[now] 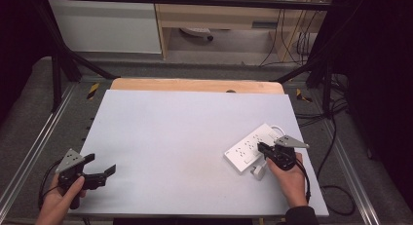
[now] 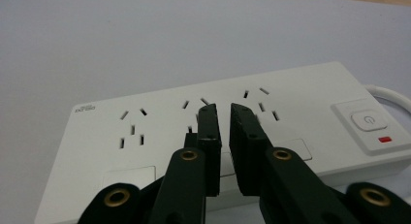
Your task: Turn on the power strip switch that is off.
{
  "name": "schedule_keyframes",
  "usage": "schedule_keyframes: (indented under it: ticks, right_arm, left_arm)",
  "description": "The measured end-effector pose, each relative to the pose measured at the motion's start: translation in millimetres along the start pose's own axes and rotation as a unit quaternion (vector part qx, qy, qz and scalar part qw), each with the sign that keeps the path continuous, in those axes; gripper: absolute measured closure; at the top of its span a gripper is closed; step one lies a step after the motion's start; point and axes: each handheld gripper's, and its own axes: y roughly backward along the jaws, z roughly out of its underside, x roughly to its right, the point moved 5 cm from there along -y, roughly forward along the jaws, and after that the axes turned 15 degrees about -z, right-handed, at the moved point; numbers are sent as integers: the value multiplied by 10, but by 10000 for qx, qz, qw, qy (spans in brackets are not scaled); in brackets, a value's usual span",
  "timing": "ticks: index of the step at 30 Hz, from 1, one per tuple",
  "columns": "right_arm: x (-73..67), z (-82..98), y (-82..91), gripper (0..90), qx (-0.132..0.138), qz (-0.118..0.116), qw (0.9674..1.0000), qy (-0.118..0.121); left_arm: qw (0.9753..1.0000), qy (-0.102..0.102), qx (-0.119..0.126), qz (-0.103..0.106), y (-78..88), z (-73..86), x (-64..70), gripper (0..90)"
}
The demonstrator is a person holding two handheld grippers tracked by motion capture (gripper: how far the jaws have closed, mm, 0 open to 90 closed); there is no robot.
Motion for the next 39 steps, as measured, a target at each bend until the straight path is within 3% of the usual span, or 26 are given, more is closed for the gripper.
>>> schedule_keyframes:
  ticks: [14,20,33,36,39]
  right_arm:
    - [-35,-67,31,692,230,-23,9997,34]
    - [-43,-88,35,541,259,44,9997,-18]
    - [3,-125,51,210,305,457,9984,-157]
    - [3,-161,64,59,383,517,9977,-201]
    - [-14,-217,97,22,546,540,9969,-155]
  left_arm:
    - [10000,10,-5,-8,-2,1,5,68]
    - [10000,6,-10,-14,-2,3,4,68]
    - [10000,14,-15,-14,-3,5,4,68]
    - [10000,9,-9,-16,-4,4,2,68]
    - [10000,24,-8,-19,-3,6,2,68]
